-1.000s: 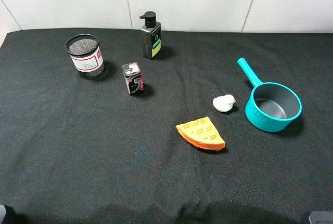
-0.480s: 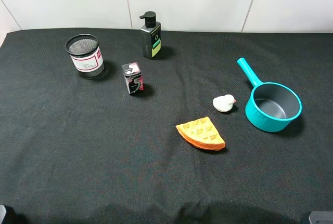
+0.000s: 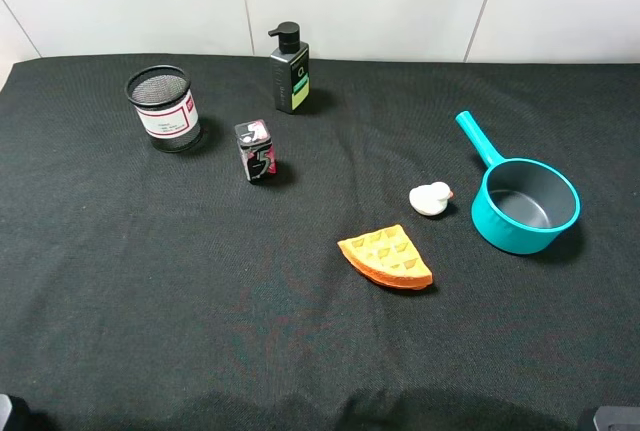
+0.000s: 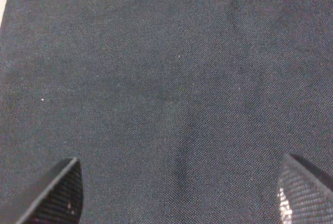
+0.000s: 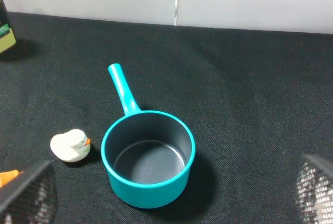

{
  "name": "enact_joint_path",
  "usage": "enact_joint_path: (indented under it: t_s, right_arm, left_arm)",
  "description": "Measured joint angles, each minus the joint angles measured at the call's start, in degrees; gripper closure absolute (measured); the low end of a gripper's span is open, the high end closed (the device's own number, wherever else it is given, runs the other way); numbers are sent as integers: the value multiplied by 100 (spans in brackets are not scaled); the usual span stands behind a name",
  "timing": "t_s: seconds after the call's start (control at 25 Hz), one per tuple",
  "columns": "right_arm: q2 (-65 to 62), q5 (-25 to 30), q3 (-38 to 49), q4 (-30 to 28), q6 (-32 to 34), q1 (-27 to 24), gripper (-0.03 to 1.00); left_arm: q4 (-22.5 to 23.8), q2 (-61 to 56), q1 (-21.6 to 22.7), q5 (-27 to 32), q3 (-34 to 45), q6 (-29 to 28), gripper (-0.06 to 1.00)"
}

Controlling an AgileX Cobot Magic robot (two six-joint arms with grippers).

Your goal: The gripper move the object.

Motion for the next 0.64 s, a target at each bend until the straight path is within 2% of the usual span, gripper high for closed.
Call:
enact_joint_path:
  t_s: [0.64]
  right_arm:
    - [0,0,0,0,0,0,27]
  left_arm:
    - [6,0,0,0,0,0,15]
